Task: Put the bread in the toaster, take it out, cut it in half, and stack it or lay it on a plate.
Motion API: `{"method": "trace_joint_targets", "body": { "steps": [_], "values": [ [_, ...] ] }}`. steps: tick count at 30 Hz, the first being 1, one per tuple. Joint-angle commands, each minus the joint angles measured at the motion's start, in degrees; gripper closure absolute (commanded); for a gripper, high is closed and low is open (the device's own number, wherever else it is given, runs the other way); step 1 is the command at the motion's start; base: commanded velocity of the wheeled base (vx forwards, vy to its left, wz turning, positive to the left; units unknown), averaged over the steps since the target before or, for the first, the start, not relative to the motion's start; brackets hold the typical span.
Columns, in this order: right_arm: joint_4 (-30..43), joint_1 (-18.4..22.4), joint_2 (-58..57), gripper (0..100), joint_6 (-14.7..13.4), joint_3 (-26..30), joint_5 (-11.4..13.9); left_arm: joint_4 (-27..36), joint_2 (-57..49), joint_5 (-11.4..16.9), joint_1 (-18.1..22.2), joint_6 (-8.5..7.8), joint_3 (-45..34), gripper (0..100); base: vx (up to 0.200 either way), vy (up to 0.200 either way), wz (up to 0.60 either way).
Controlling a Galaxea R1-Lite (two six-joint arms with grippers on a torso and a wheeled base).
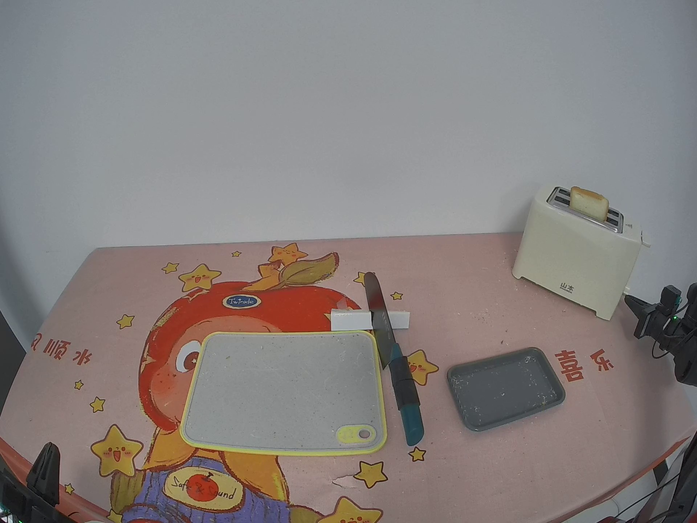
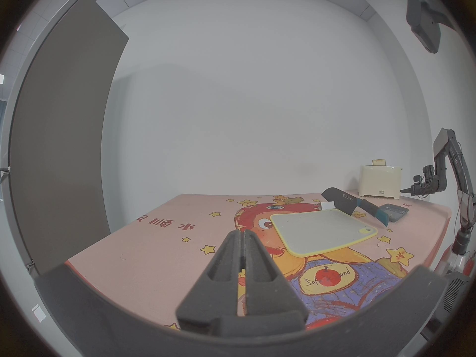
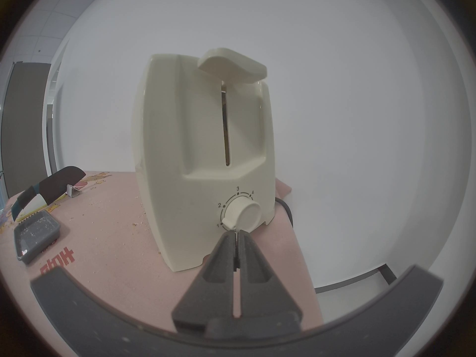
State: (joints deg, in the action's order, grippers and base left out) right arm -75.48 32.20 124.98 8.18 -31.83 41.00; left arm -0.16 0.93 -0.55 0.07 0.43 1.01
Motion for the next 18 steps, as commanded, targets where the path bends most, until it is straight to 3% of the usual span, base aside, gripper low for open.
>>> {"method": "trace_joint_targets", "body": {
  "steps": [1, 13, 18],
  "values": [
    [0.07, -0.12, 0.09, 100, -0.09, 0.1, 0.05, -0.02, -0.49, -0.07, 0.01, 0.01, -1.01, 100, 0.0, 0.0, 0.0],
    [0.07, -0.12, 0.18, 100, -0.01, 0.98, 0.05, -0.02, -0.49, 0.02, 0.01, 0.01, -1.01, 100, 0.0, 0.0, 0.0],
    [0.16, -0.12, -2.11, 100, -0.01, 4.41, 0.31, -0.02, -0.49, 0.02, 0.01, 0.01, -1.01, 100, 0.0, 0.0, 0.0]
  ]
}}
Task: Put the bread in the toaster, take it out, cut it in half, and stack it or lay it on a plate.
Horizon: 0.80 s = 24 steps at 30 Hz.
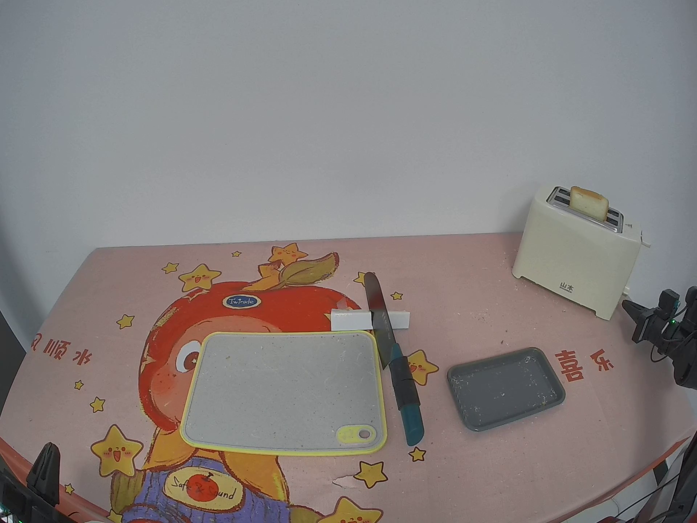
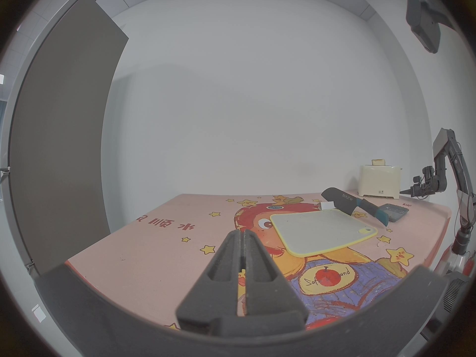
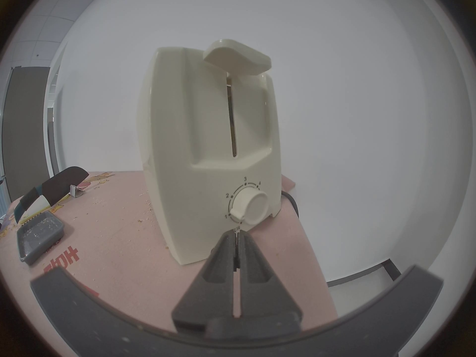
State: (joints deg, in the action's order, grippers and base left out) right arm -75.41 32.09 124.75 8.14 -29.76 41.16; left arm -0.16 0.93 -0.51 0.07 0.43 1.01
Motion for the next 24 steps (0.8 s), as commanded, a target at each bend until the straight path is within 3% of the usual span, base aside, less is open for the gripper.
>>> {"method": "trace_joint_targets", "body": {
  "steps": [1, 11, 14, 15, 20, 24],
  "values": [
    [0.09, -0.09, -2.67, 100, 0.03, 3.13, 0.33, -0.02, -0.49, -0.1, 0.01, 0.01, -1.01, 100, 0.0, 0.0, 0.0],
    [0.97, -0.36, -12.86, 100, -0.67, 6.29, 1.65, -0.02, -0.49, -0.02, 0.01, 0.01, -1.01, 100, 0.0, 0.0, 0.0],
    [0.97, -1.15, -17.78, 100, -3.05, 7.17, 2.0, -0.02, -0.4, -0.1, 0.01, 0.01, -1.01, 100, 0.0, 0.0, 0.0],
    [0.97, -1.94, -21.56, 100, -6.39, 7.08, 2.0, -0.02, -0.49, -0.1, 0.01, 0.01, -1.01, 100, 0.0, 0.0, 0.0],
    [0.18, -1.94, -25.61, 100, -13.5, 4.44, 2.0, -0.02, -0.49, -0.1, 0.01, 0.01, -1.01, 100, 0.0, 0.0, 0.0],
    [0.0, -1.32, -25.61, 100, -16.05, 0.84, 1.56, -0.02, -0.49, -0.02, 0.01, 0.01, -1.01, 100, 0.0, 0.0, 0.0]
  ]
}}
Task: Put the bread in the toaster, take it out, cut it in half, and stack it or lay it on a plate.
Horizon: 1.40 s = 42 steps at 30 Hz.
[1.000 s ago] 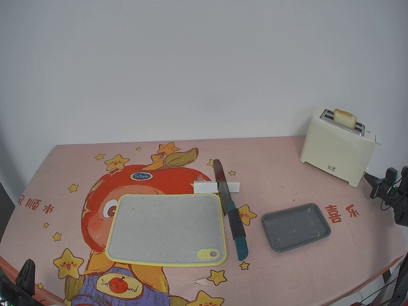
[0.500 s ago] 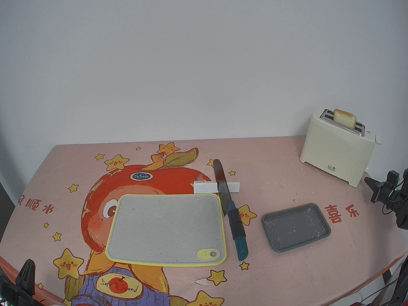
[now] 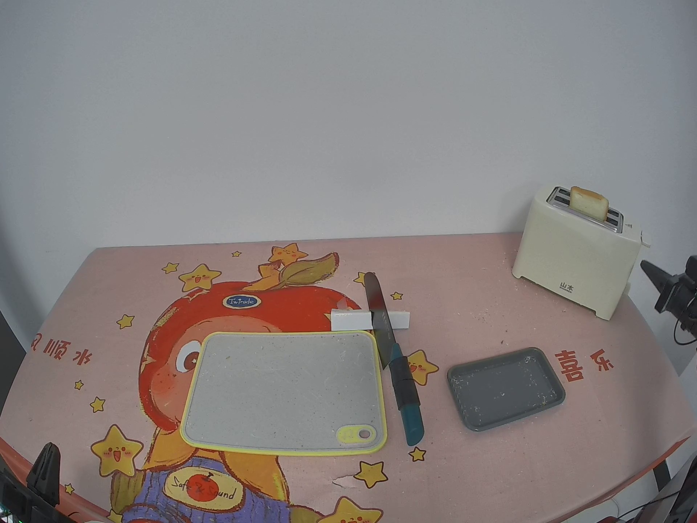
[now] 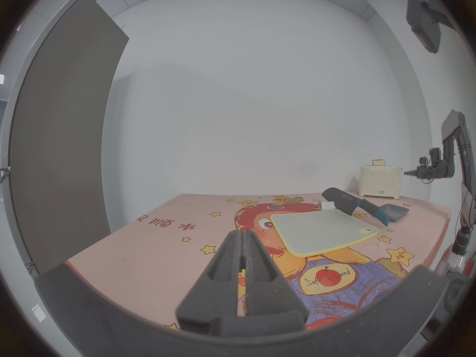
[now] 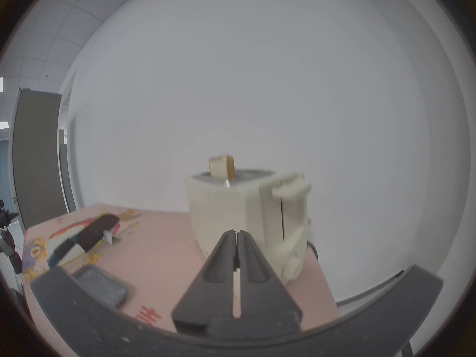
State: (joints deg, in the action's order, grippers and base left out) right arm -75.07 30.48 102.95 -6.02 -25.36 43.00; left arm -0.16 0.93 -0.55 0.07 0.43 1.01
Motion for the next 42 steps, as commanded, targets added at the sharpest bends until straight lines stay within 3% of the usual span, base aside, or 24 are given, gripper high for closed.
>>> {"method": "trace_joint_targets", "body": {
  "steps": [1, 8, 15, 21, 42],
  "values": [
    [-0.34, 0.46, -3.63, 100, -2.06, -5.05, -0.37, -0.11, -0.49, -0.07, 0.01, 0.01, -1.01, 100, 0.0, 0.0, 0.0],
    [-0.34, 1.25, -0.91, 100, -2.59, -7.69, -0.81, -0.02, -0.49, -0.07, 0.01, 0.01, -1.01, 100, 0.0, 0.0, 0.0],
    [-3.86, 1.16, 3.75, 100, -2.94, -10.06, -5.29, -0.02, -0.49, 0.02, 0.01, 0.01, -1.01, 100, 0.0, 0.0, 0.0],
    [-8.78, 0.72, 6.3, 100, -3.29, -9.8, -5.64, -0.02, -0.49, -0.07, 0.01, 0.01, -1.01, 100, 0.0, 0.0, 0.0],
    [-8.43, 0.99, 7.62, 100, -2.59, -8.66, -5.73, -0.02, -0.49, -0.07, 0.01, 0.01, -1.01, 100, 0.0, 0.0, 0.0]
  ]
}}
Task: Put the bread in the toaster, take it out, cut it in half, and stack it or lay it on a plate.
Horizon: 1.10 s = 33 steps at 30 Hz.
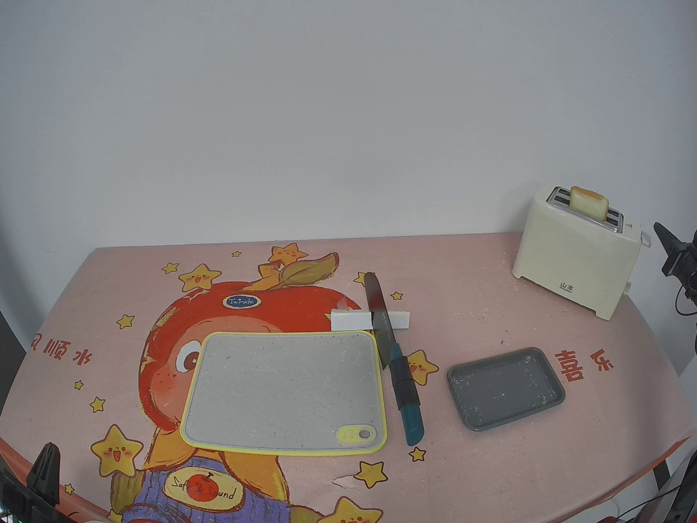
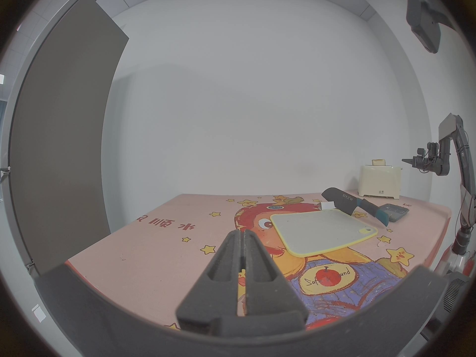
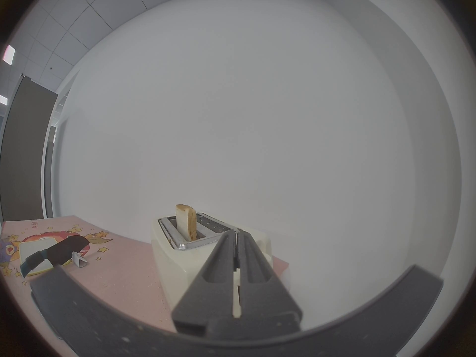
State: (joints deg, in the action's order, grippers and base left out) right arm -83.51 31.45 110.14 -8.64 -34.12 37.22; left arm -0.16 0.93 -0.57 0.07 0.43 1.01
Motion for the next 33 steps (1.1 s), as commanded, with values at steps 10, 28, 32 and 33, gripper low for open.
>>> {"method": "trace_joint_targets", "body": {
  "steps": [10, 28, 32, 33],
  "values": [
    [0.27, 0.28, 1.65, 100, 0.82, 0.55, -0.04, -0.02, -0.49, -0.04, 0.01, 0.01, -1.01, 100, 0.0, 0.0, 0.0],
    [-0.43, 0.28, 6.4, 100, 2.32, 0.55, -0.04, -0.02, -0.49, -0.04, 0.01, 0.01, -1.01, 100, 0.0, 0.0, 0.0],
    [-0.43, 0.36, 7.37, 100, 2.4, 0.64, -0.04, -0.02, -0.49, -0.04, 0.01, 0.01, -1.01, 100, 0.0, 0.0, 0.0],
    [-0.43, 0.36, 7.46, 100, 2.4, 0.64, -0.04, -0.02, -0.49, -0.04, 0.01, 0.01, -1.01, 100, 0.0, 0.0, 0.0]
  ]
}}
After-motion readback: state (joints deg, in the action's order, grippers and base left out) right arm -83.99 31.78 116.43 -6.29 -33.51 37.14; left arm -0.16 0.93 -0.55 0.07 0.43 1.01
